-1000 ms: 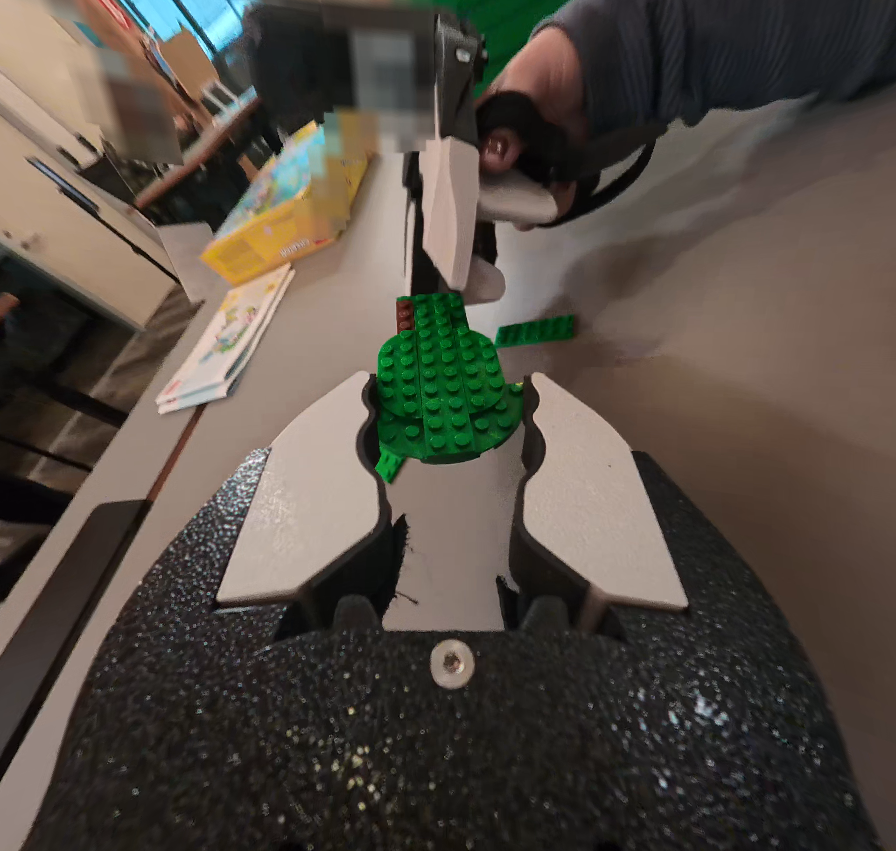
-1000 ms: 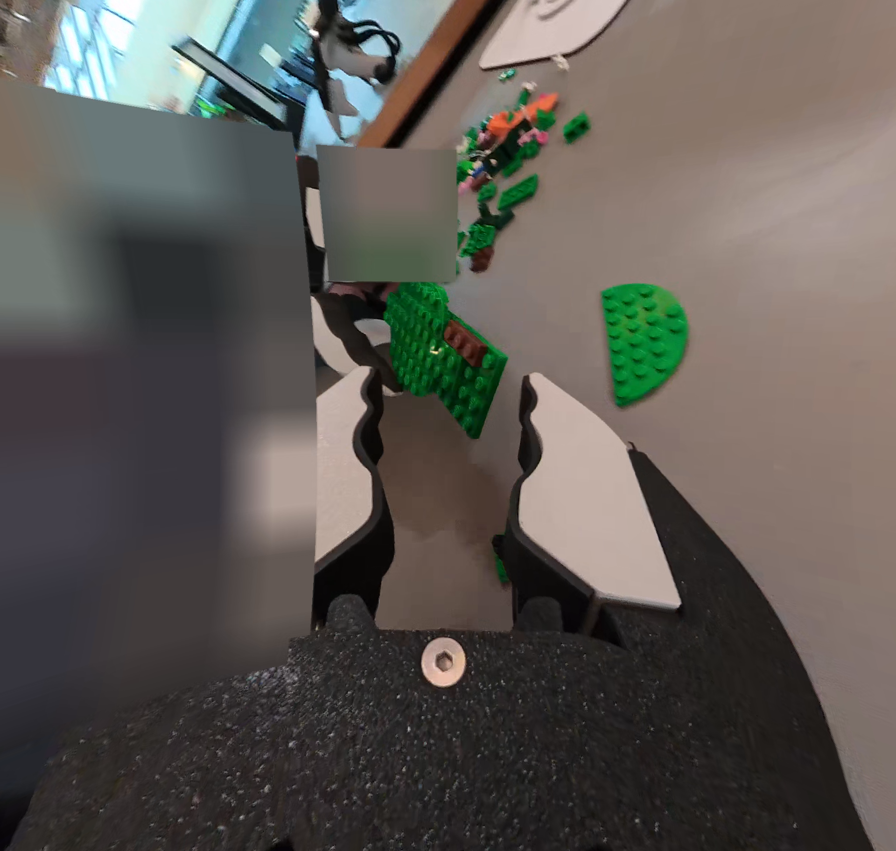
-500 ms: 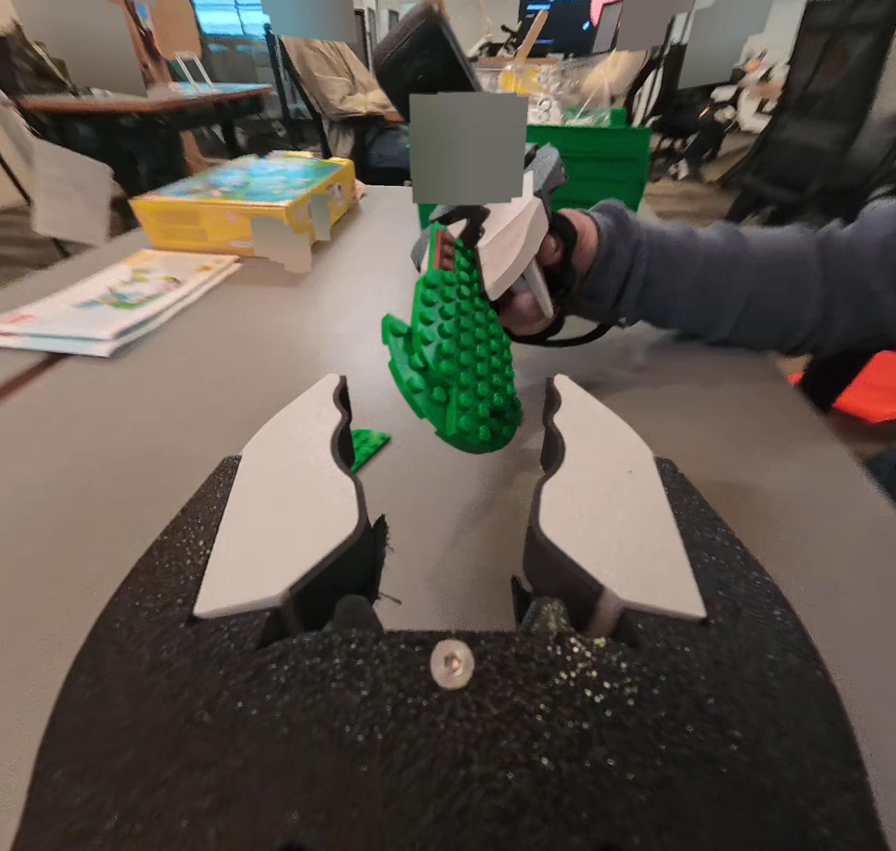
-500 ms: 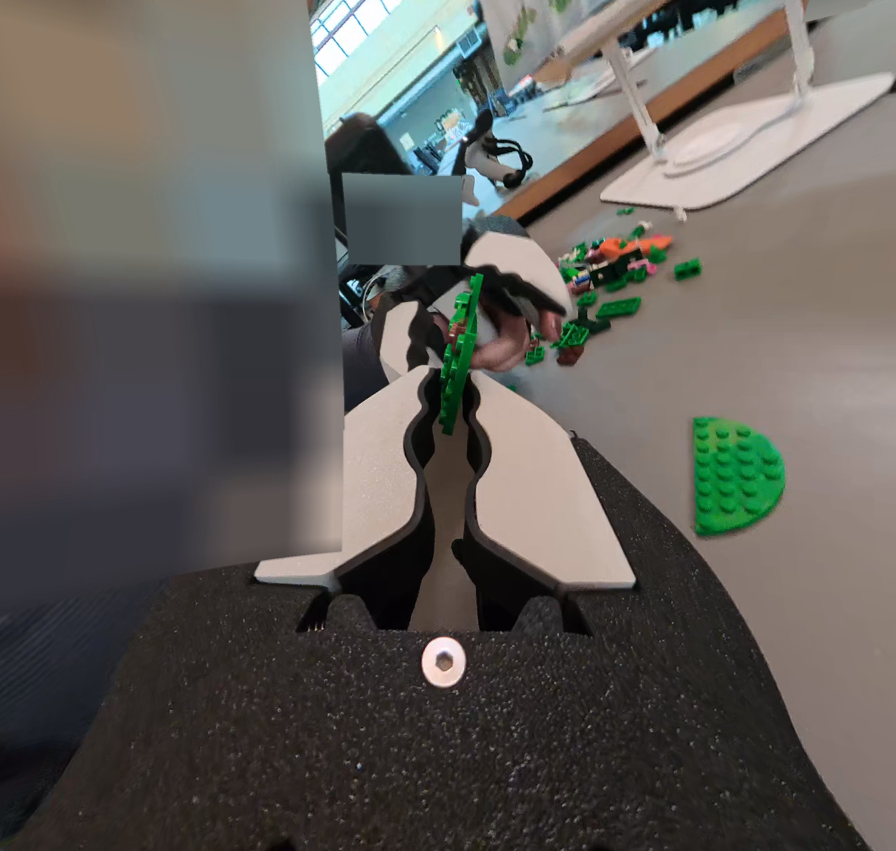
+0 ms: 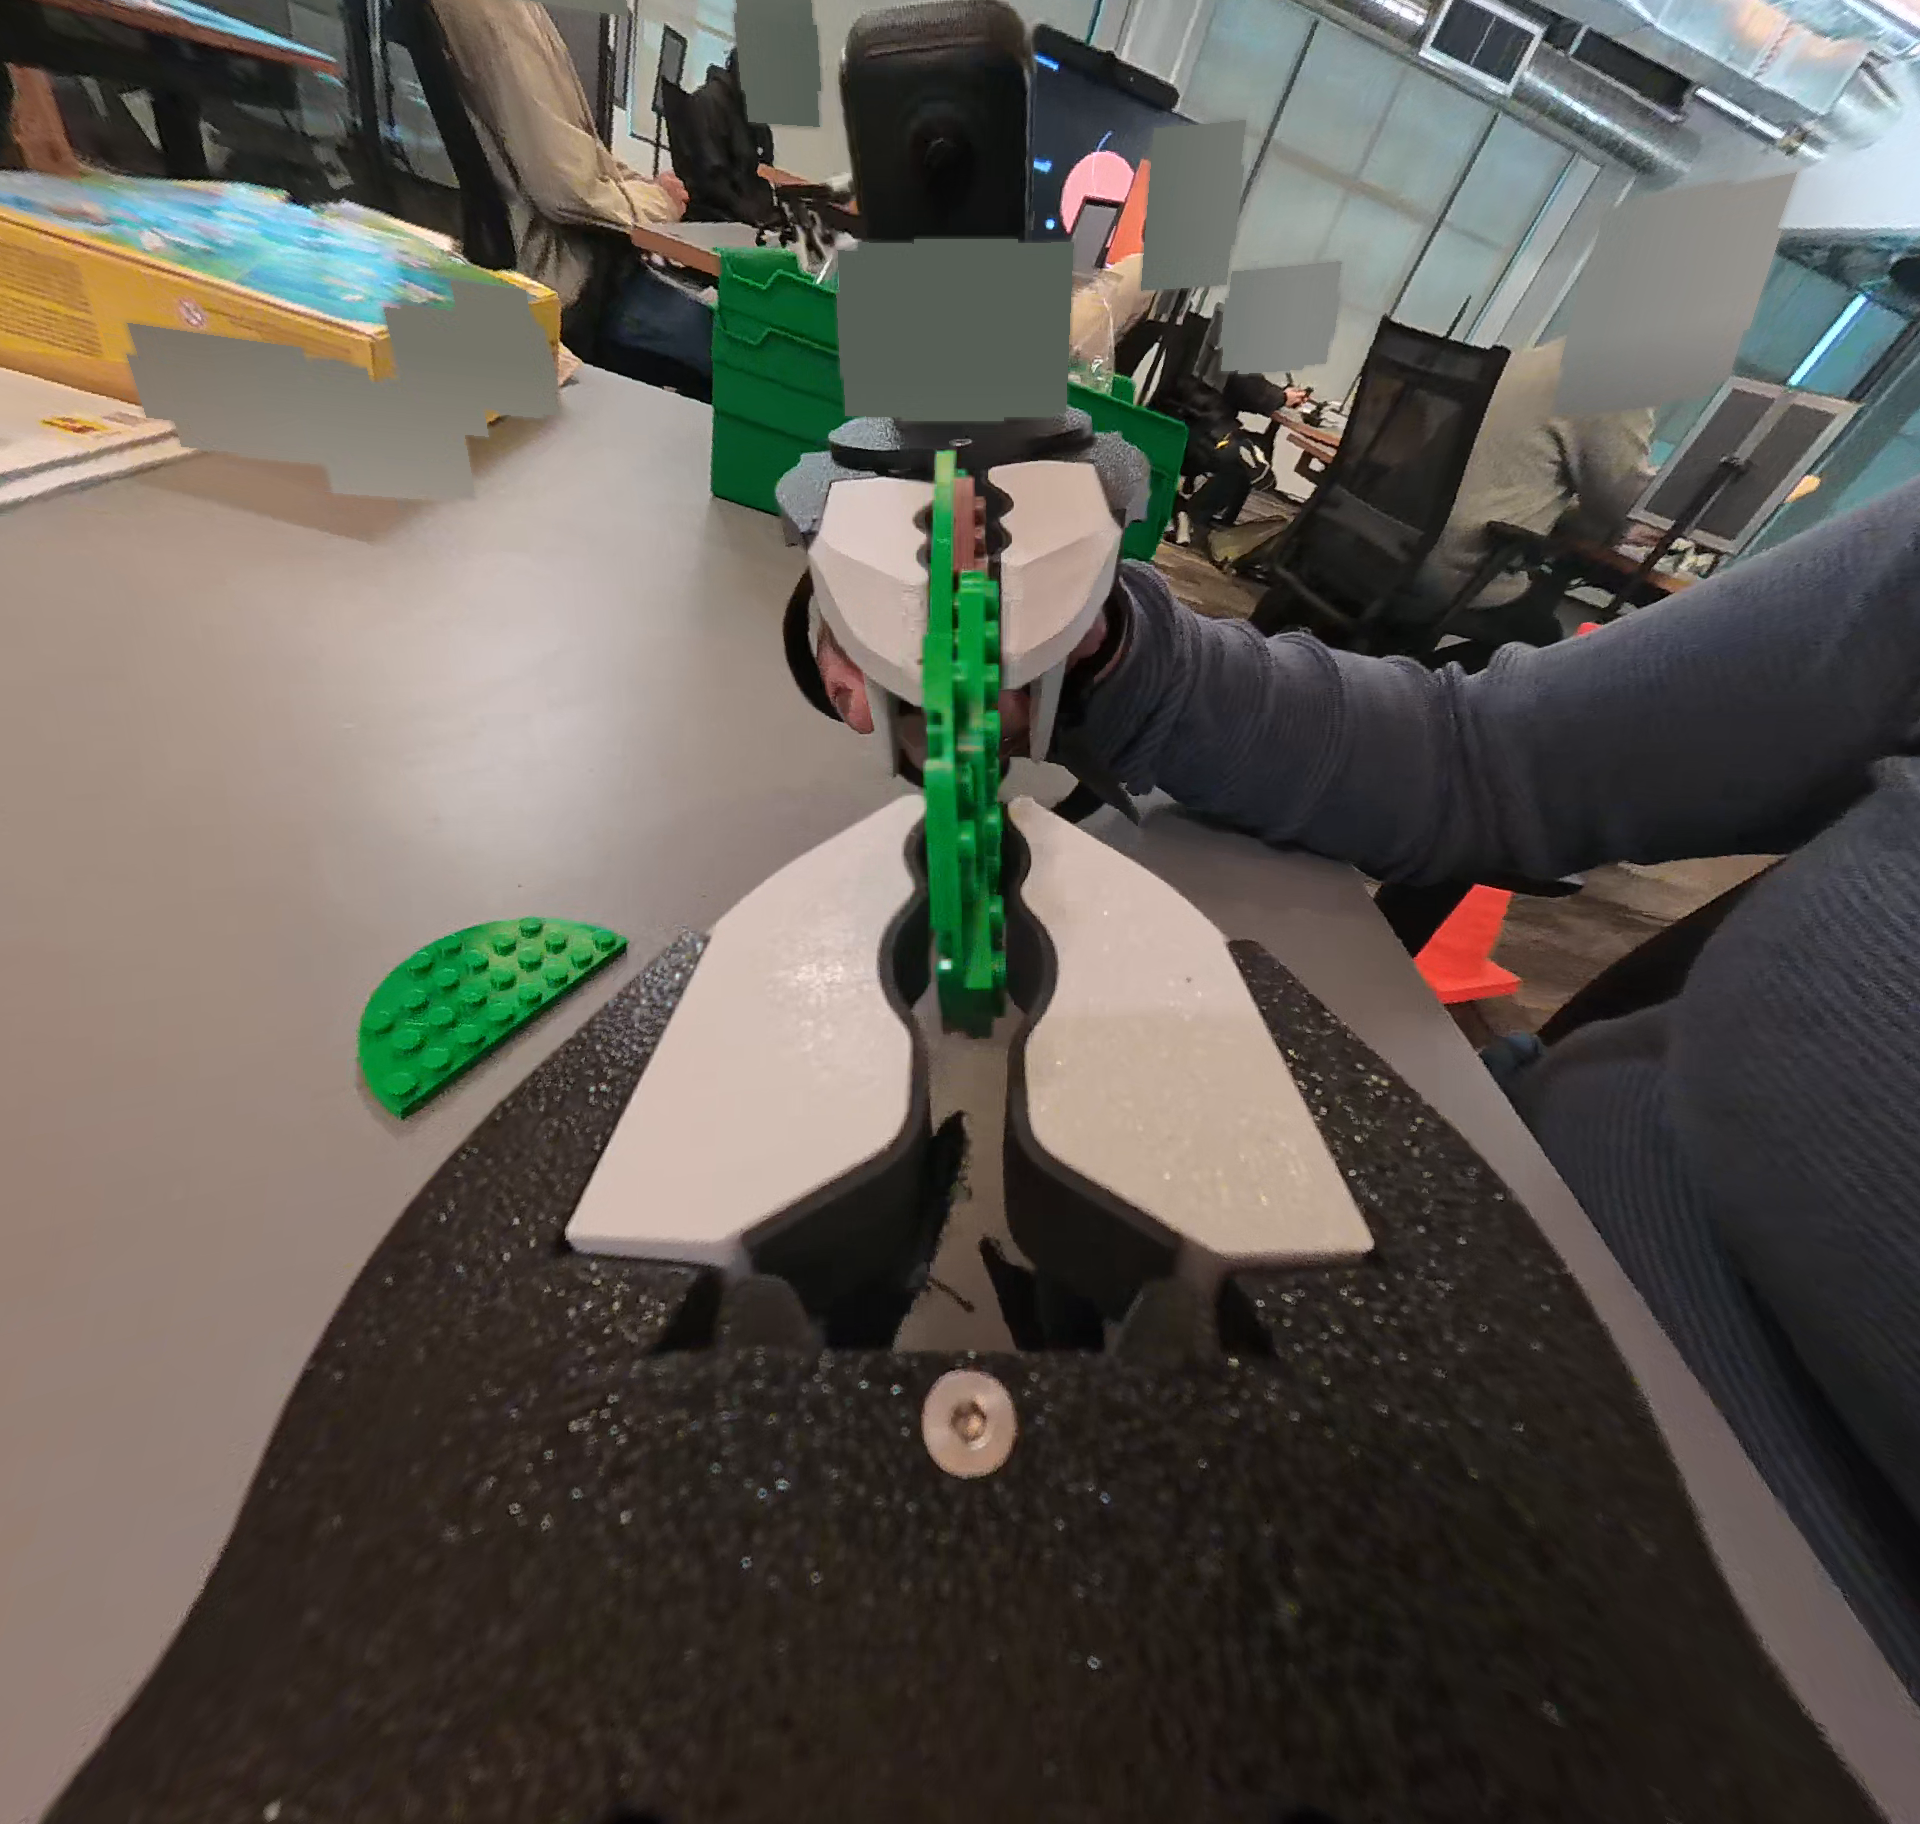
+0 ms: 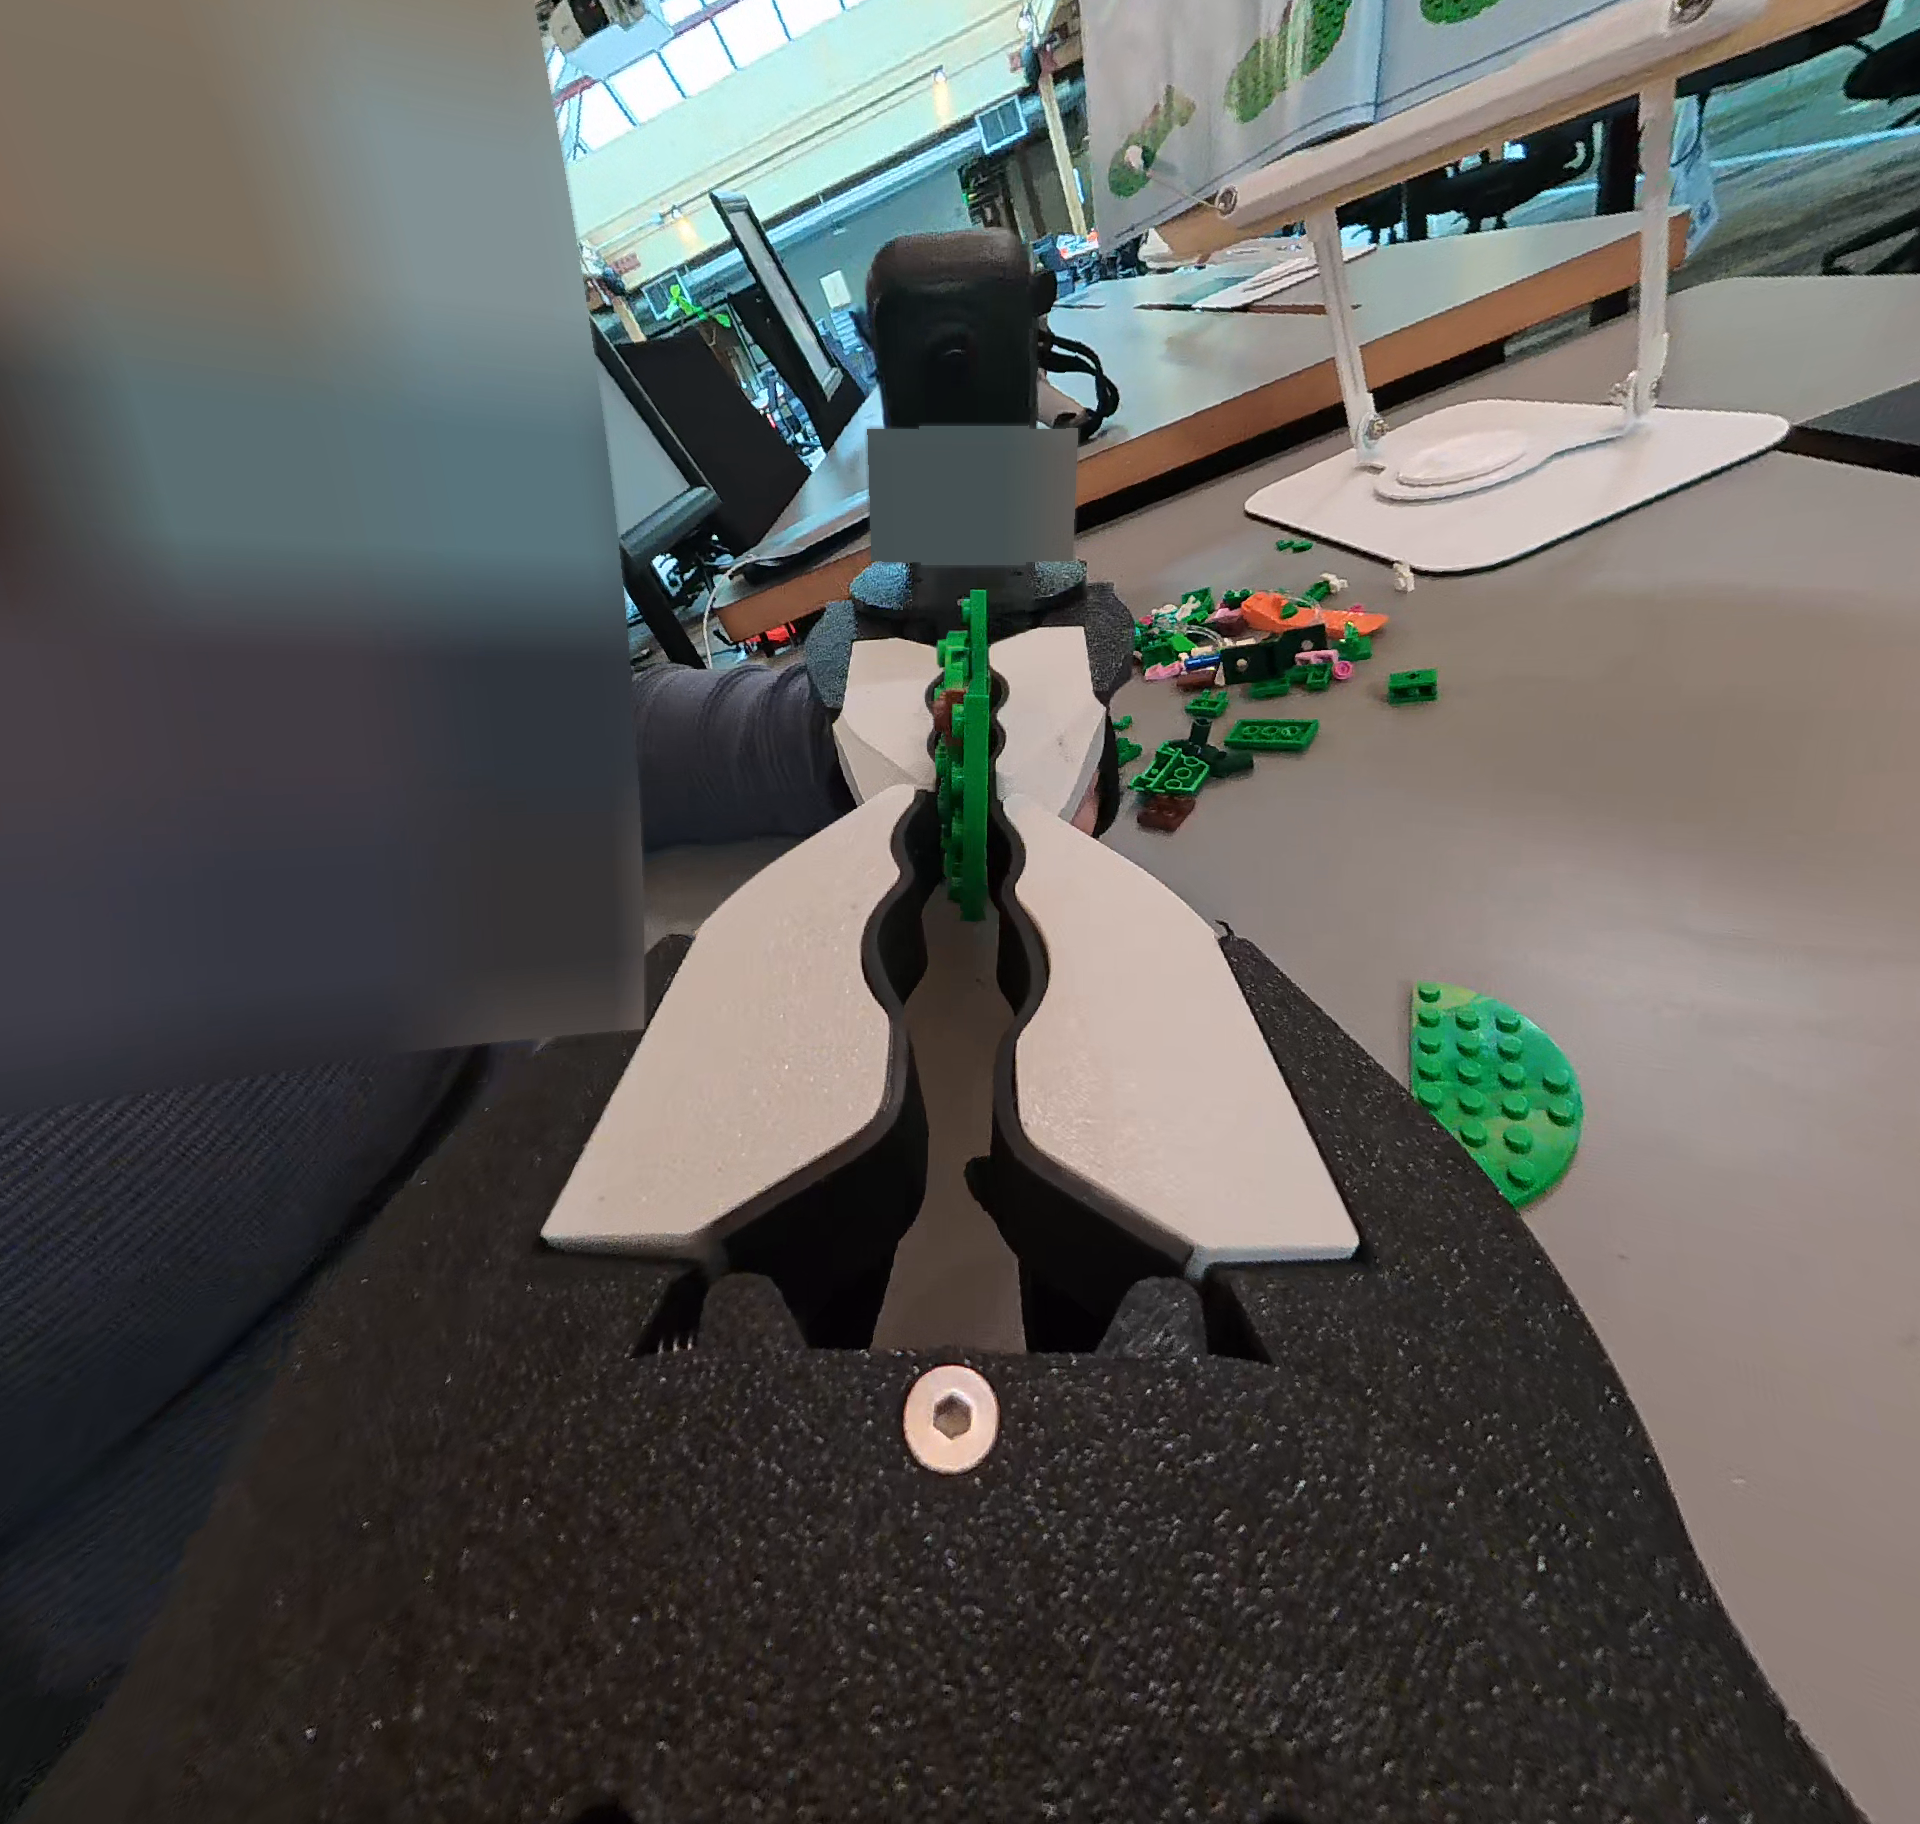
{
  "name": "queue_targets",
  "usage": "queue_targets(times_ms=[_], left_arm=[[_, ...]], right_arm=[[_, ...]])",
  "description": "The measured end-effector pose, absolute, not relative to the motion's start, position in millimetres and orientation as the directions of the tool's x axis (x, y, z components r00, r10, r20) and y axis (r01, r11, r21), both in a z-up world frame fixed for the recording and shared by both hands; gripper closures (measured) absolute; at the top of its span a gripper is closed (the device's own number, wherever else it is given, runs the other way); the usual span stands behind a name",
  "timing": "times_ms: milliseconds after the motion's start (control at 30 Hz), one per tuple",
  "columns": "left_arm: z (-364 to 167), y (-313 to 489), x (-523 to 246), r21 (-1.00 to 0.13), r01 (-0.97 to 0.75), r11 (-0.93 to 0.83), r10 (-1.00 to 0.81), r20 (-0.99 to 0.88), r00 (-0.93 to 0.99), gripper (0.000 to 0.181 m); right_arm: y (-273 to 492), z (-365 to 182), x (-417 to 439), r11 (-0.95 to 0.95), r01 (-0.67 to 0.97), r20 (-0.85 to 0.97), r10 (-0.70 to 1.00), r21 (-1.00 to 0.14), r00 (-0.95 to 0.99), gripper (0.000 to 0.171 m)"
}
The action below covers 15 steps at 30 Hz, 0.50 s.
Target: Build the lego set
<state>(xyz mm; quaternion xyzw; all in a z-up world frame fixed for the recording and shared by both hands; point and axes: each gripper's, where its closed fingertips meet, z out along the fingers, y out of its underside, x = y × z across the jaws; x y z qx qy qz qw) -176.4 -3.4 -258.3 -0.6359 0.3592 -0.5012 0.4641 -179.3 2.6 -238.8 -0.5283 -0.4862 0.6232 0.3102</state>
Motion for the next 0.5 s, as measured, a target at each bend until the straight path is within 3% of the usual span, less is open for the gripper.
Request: queue_targets(times_ms=[133, 267, 367, 500], left_arm=[[-260, 1, -179, -0.933, 0.027, -0.359, -0.903, 0.354, 0.243, 0.173], [-263, 9, -186, -0.891, 0.062, -0.450, -0.857, 0.451, 0.250, 0.173], [-264, 16, -191, -0.850, 0.106, -0.515, -0.816, 0.525, 0.243, 0.173], [-266, 21, -196, -0.825, 0.132, -0.550, -0.786, 0.565, 0.251, 0.173]], right_arm=[[10, -242, -176, -0.242, 0.124, -0.263, 0.945, -0.962, -0.193, 0.153], [45, -235, -158, -0.035, 0.041, -0.032, 0.997, -0.999, 0.067, 0.142], [76, -226, -137, 0.132, -0.022, 0.118, 0.939, -0.991, 0.323, 0.136], [95, -232, -122, 0.299, 0.053, 0.285, 0.816, -0.953, 0.503, 0.136]])
